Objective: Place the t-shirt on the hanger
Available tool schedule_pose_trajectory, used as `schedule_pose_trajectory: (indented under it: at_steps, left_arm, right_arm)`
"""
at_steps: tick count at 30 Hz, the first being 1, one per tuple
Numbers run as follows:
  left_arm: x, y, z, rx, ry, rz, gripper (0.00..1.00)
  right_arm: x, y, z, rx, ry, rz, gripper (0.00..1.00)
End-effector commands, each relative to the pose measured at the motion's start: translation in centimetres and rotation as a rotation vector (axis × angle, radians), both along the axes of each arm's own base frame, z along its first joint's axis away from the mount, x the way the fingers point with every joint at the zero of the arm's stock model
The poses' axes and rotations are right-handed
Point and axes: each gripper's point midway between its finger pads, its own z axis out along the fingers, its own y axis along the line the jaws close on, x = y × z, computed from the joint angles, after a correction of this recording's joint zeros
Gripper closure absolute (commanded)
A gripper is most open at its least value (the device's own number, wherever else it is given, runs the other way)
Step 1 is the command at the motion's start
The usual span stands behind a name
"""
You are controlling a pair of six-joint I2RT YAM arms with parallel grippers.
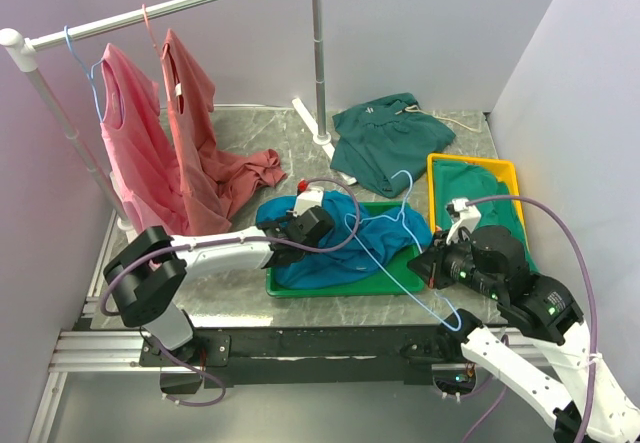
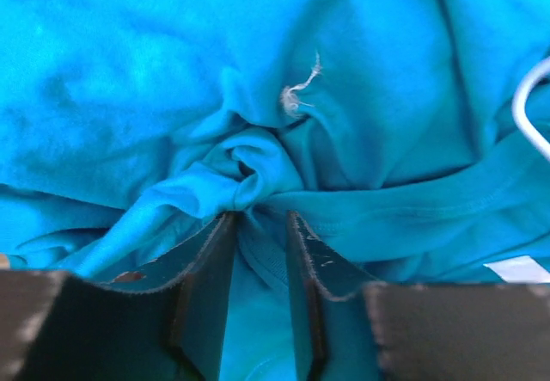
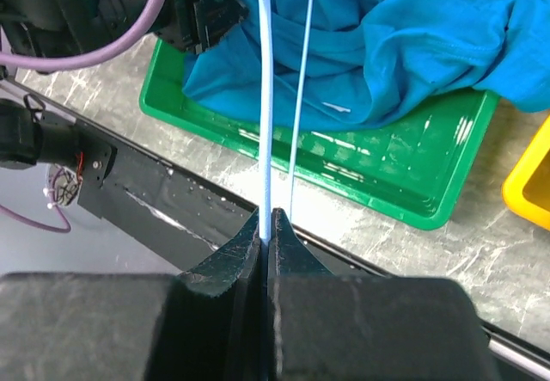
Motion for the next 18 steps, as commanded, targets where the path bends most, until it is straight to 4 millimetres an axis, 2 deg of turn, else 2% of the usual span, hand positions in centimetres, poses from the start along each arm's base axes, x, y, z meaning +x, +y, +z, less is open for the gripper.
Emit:
schedule_pose_trajectory:
  at_steps: [1,2,3,5,6,18]
  left_arm:
    - [1.1,-0.1,1.4,-0.007,-0.053,0.037,0.70]
    - [1.1,0.0,1.5,-0.008,-0.057,0.040,0.76]
    - [1.1,0.2,1.5,-0.007,-0.059,0.042,0.87]
    - [1.1,0.4,2.1,-0.017,-0.072,0.048,0.97]
    - [1.0,0.5,2.3,-0.021,-0.073,0.049,0.99]
    - [-0.3,0.6,7.8,-0.145,-0.136,-0.046,0.99]
  right_arm:
    - [-0.4,0.5,0.6,0.017,-0.015,0.049,1.00]
    - [-0.6,0.8,0.6,0.023,-0.012,0.066,1.00]
    - [-0.7,0.9,0.5,0.025,-0.011,0.076,1.00]
    - [-0.8,1.2,0.3,0.022,-0.001,0.096,1.00]
    - [-1.1,1.5,0.2,0.030,0.008,0.121,1.00]
    - [-1.4,4.7,-0.6,0.103,0.028,0.278,1.00]
